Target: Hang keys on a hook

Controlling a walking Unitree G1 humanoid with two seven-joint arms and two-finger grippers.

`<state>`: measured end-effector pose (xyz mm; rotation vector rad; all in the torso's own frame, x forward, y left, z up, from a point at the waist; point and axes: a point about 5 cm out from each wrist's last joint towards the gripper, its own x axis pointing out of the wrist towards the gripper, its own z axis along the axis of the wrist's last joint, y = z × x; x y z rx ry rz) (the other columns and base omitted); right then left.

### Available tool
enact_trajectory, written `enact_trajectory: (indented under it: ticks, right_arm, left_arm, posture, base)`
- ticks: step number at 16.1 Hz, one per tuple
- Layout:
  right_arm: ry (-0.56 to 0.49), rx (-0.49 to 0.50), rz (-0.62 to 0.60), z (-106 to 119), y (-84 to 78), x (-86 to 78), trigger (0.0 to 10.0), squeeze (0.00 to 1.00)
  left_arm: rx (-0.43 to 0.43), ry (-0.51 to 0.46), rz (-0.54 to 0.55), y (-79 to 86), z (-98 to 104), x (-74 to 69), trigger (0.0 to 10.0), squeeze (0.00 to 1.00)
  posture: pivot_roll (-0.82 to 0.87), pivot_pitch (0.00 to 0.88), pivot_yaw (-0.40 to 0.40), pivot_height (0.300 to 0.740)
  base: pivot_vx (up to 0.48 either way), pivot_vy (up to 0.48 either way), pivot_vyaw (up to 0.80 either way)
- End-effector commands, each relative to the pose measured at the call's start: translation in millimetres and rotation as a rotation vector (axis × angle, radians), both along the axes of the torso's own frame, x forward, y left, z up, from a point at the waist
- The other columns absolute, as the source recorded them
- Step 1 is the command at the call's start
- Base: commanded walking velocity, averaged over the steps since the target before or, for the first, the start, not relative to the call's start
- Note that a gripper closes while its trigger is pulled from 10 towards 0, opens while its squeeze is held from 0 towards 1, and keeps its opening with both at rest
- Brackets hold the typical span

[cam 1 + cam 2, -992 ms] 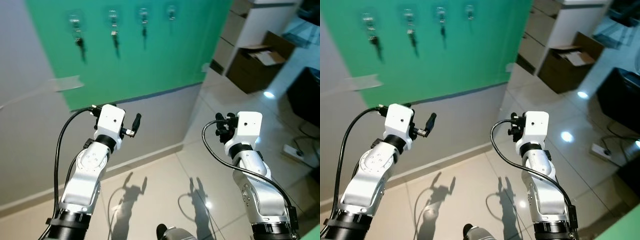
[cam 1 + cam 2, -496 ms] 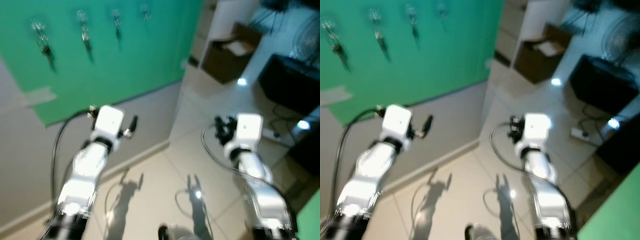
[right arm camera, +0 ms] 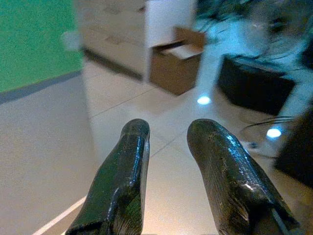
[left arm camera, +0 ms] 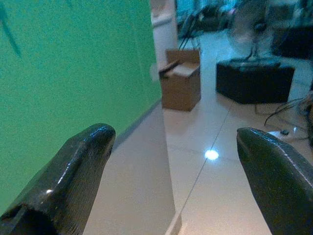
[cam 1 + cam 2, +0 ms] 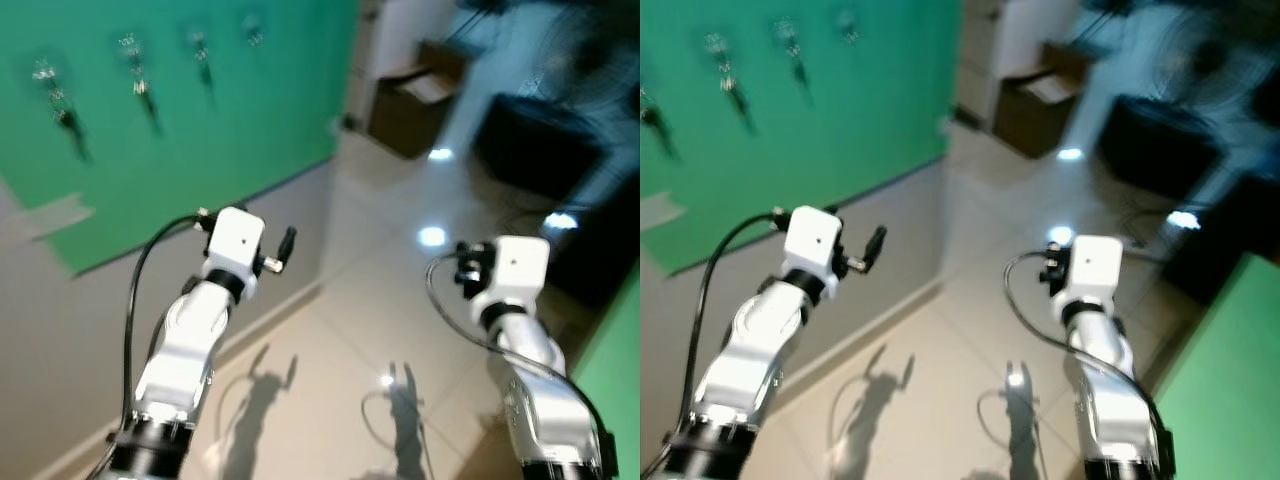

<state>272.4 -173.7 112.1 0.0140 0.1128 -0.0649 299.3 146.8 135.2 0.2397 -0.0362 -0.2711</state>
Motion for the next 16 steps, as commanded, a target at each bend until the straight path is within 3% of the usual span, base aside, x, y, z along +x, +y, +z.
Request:
enact_trajectory:
  ticks: [1, 3, 7, 9, 12, 16]
  right_arm:
    - [0.010, 0.004, 0.017, -1, 7.9, 0.8, 10.0, 0.00]
    - [0.036, -0.012, 0.002, -6, 7.6, -1.7, 10.0, 0.00]
    - [0.060, -0.011, -0.056, -12, -6.7, -12.3, 10.0, 0.00]
    - [0.074, 0.002, -0.066, -16, -4.2, -8.0, 10.0, 0.00]
    - [0.052, -0.017, -0.029, -9, 6.7, -3.0, 10.0, 0.00]
    - [0.068, -0.039, -0.046, -12, -4.7, -8.0, 10.0, 0.00]
  left_arm:
    - [-0.009, -0.011, 0.050, 11.9, 2, 1.3, 10.0, 0.00]
    - [-0.023, -0.013, 0.054, 12.4, 2, 4.3, 10.0, 0.00]
    - [-0.025, -0.004, 0.000, 3.8, 0, 0.7, 10.0, 0.00]
    - [-0.009, 0.005, 0.030, 13.5, -5, -1.4, 10.0, 0.00]
    - [-0.028, -0.001, 0.023, 12.4, -3, 2.3, 10.0, 0.00]
    - [-0.054, 0.003, 0.000, 3.5, -7, -4.0, 10.0, 0.00]
  posture:
    - [-0.10, 0.000, -0.034, 0.740]
    - [-0.12, 0.000, -0.014, 0.740]
    - [-0.11, 0.000, -0.005, 0.740]
    - [-0.10, 0.000, -0.010, 0.740]
    - [-0.13, 0.000, 0.007, 0.740]
    - [-0.12, 0.000, -0.004, 0.740]
  base:
    - [0.000, 0.000, 0.00]
    - [0.000, 0.000, 0.00]
    - [0.000, 0.000, -0.80]
    - [0.000, 0.000, -0.80]
    - [0.000, 0.000, -0.80]
    - [0.000, 0.000, -0.80]
